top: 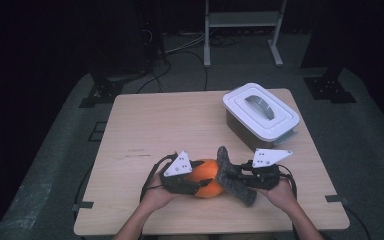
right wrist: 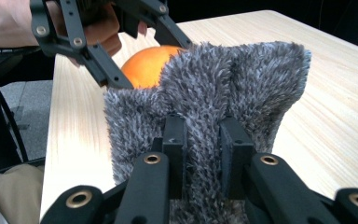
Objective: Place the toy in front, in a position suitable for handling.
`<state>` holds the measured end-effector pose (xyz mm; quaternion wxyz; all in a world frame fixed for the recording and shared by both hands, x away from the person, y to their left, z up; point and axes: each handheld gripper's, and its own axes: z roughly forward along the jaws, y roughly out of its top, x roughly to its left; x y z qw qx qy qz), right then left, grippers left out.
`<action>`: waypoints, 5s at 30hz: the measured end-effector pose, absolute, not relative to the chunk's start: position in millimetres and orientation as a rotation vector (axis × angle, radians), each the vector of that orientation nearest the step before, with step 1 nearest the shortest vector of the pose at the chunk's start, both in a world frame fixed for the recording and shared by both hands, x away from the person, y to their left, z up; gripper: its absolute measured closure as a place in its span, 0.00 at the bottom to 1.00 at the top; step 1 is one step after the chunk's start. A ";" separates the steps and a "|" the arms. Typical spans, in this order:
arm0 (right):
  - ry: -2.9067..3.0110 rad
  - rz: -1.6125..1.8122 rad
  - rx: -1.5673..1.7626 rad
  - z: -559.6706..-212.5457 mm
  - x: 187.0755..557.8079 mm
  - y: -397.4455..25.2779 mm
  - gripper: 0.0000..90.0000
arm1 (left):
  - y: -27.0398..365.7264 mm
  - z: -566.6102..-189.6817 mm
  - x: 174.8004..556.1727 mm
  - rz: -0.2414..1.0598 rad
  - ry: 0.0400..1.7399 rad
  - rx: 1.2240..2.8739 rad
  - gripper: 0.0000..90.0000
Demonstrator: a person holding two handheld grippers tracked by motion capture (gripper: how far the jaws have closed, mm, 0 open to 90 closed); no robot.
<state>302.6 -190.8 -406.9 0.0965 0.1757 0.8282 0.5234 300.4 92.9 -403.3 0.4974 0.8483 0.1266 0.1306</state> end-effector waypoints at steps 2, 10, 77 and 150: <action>2.432 1.563 0.506 -402.7 299.7 -189.3 0.83 | 91.7 -404.0 301.2 0.294 0.303 2.058 0.44; 2.466 1.597 0.486 -407.4 300.2 -185.5 0.83 | 93.7 -403.2 301.8 0.257 0.276 2.073 0.40; 2.443 1.265 0.876 -397.5 270.1 -343.8 0.82 | 107.2 -417.1 310.2 0.136 0.302 2.079 0.43; 2.787 1.452 0.365 -420.8 298.3 -167.9 0.75 | 112.3 -416.9 315.8 -0.026 0.254 2.121 0.63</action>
